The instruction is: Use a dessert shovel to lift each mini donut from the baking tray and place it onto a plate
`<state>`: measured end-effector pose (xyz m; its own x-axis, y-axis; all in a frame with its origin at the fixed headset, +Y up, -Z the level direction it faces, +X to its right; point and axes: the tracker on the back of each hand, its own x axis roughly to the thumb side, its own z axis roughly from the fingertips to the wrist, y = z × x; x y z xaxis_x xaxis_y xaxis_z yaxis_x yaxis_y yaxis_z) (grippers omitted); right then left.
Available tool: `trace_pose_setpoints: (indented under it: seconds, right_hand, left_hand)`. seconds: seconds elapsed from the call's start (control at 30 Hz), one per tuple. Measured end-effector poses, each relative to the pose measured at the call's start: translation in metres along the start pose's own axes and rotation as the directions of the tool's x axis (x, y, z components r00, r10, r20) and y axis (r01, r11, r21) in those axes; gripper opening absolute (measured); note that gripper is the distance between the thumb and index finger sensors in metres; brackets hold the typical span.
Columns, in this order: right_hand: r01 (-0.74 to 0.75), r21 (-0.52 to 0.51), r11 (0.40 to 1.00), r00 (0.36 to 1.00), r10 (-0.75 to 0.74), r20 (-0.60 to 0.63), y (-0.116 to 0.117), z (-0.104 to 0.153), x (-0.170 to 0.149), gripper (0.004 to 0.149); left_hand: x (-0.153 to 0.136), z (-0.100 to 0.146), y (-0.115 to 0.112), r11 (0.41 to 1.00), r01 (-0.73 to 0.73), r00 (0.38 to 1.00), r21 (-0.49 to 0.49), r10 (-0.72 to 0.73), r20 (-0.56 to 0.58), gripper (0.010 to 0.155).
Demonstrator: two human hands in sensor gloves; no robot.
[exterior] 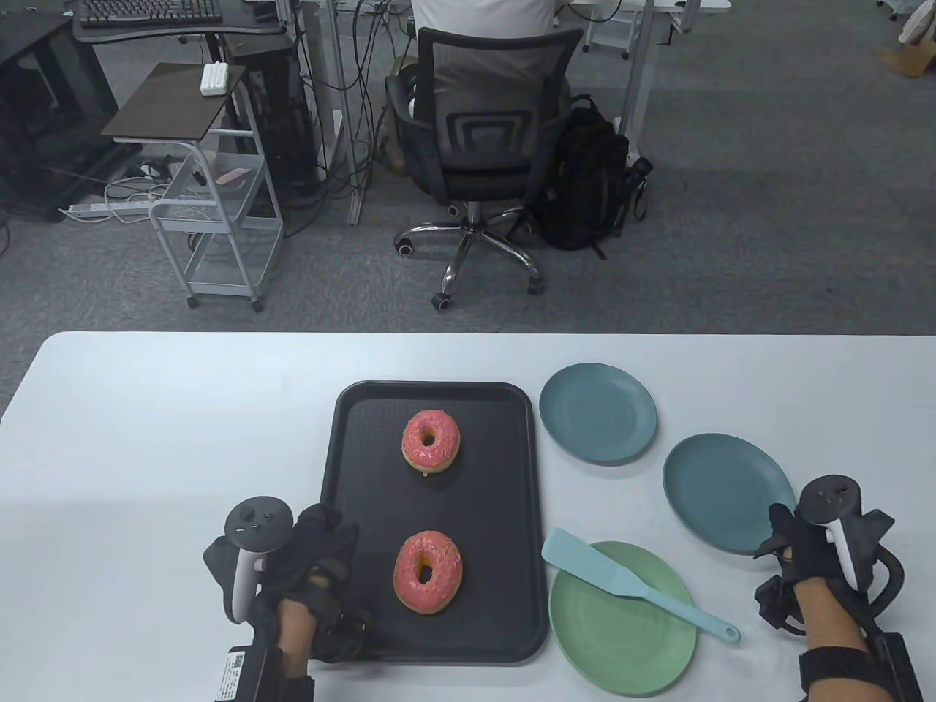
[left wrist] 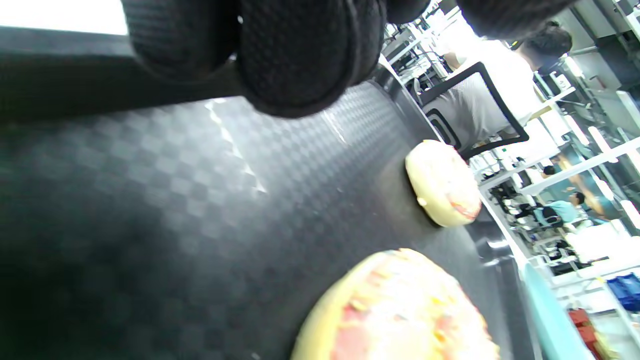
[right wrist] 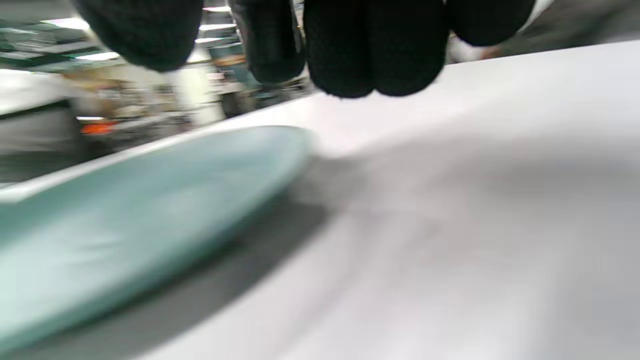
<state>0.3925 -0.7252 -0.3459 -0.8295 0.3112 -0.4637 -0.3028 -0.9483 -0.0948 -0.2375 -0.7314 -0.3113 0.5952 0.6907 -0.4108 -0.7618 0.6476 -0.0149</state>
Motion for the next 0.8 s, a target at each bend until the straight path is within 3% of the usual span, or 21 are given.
trace_pose_setpoints:
  seconds: [0.13, 0.27, 0.5, 0.6, 0.8]
  right_hand:
    - [-0.047, 0.050, 0.998, 0.935, 0.026, 0.353, -0.002, 0.049, 0.039, 0.068]
    - [-0.207, 0.102, 0.973, 0.834, 0.121, 0.538, 0.014, 0.091, 0.066, 0.071]
    - [-0.471, 0.042, 0.881, 0.737, 0.367, 0.567, 0.048, 0.114, 0.076, 0.072]
    - [-0.458, 0.049, 0.887, 0.744, 0.353, 0.567, 0.054, 0.114, 0.076, 0.069]
    - [-0.411, 0.025, 0.911, 0.764, 0.330, 0.554, 0.057, 0.113, 0.077, 0.063]
  left_hand:
    - [-0.004, -0.002, 0.001, 0.997, 0.068, 0.998, 0.026, -0.068, -0.016, 0.067]
    - [-0.009, -0.004, 0.001, 0.993, 0.110, 0.993, 0.052, -0.108, -0.047, 0.070]
    - [-0.015, -0.005, -0.003, 0.971, 0.240, 0.965, 0.025, -0.235, -0.117, 0.073]
    - [-0.018, -0.008, -0.008, 0.959, 0.281, 0.948, -0.034, -0.283, -0.143, 0.075]
    - [-0.020, -0.012, -0.012, 0.940, 0.337, 0.923, -0.058, -0.342, -0.178, 0.075]
